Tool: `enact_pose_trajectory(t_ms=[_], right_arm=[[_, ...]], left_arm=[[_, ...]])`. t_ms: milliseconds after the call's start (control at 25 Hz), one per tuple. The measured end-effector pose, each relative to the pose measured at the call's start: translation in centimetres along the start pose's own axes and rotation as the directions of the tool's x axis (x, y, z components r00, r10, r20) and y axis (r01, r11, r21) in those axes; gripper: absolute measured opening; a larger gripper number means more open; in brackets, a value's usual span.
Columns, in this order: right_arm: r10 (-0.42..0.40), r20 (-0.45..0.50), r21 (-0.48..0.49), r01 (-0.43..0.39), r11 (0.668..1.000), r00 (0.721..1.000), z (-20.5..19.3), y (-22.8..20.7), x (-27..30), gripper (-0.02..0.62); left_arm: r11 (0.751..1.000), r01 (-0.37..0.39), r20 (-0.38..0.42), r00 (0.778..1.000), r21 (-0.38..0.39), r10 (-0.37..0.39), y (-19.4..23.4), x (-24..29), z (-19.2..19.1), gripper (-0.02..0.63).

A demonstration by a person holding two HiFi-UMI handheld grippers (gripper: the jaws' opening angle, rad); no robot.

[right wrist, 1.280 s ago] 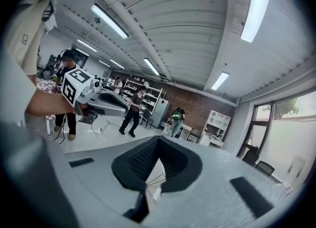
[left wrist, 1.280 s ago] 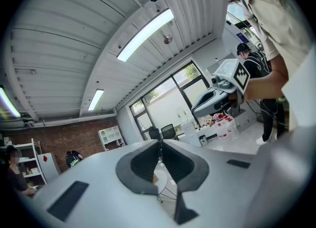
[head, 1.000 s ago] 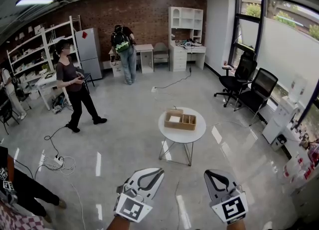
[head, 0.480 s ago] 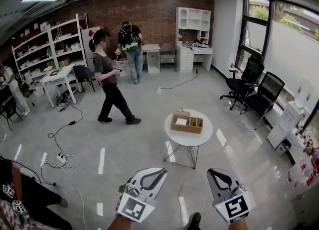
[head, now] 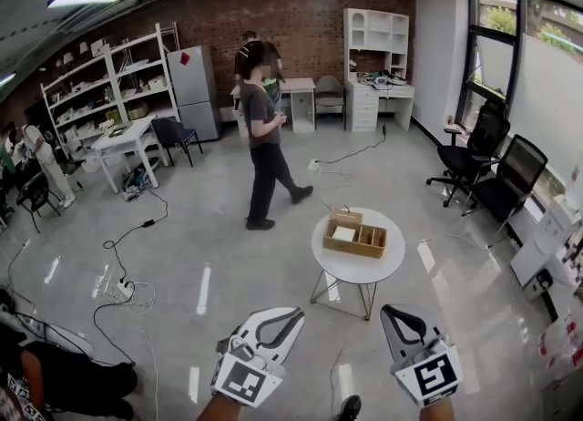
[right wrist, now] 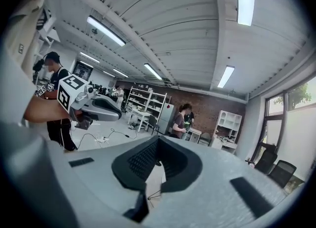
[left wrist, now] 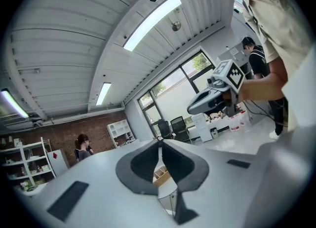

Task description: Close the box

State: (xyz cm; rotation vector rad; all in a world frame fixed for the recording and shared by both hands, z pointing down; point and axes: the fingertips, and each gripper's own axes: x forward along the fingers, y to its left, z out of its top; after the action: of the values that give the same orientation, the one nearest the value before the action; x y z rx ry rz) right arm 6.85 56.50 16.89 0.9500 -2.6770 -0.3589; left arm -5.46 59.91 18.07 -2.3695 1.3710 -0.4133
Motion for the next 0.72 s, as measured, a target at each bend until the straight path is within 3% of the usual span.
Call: enact_pose_trajectory(t_ms=[320,720], right_arm=[[0.067,0.025,0.012,-0.067,0.998,0.997,-2.9,-9.4,3.2,-0.008],[0.112,0.034,0.044,-0.114,0.993,0.993,-6.8,-17.0,5.5,-0.008]], left_arm=[[0.999,-0.034,-0.046,0.998,0.006,0.034,0.8,9.8,0.4,0.025],[0.999,-0.033,-0.061,0.998,0.022,0.035,0.9,19.2,1.2,0.025]])
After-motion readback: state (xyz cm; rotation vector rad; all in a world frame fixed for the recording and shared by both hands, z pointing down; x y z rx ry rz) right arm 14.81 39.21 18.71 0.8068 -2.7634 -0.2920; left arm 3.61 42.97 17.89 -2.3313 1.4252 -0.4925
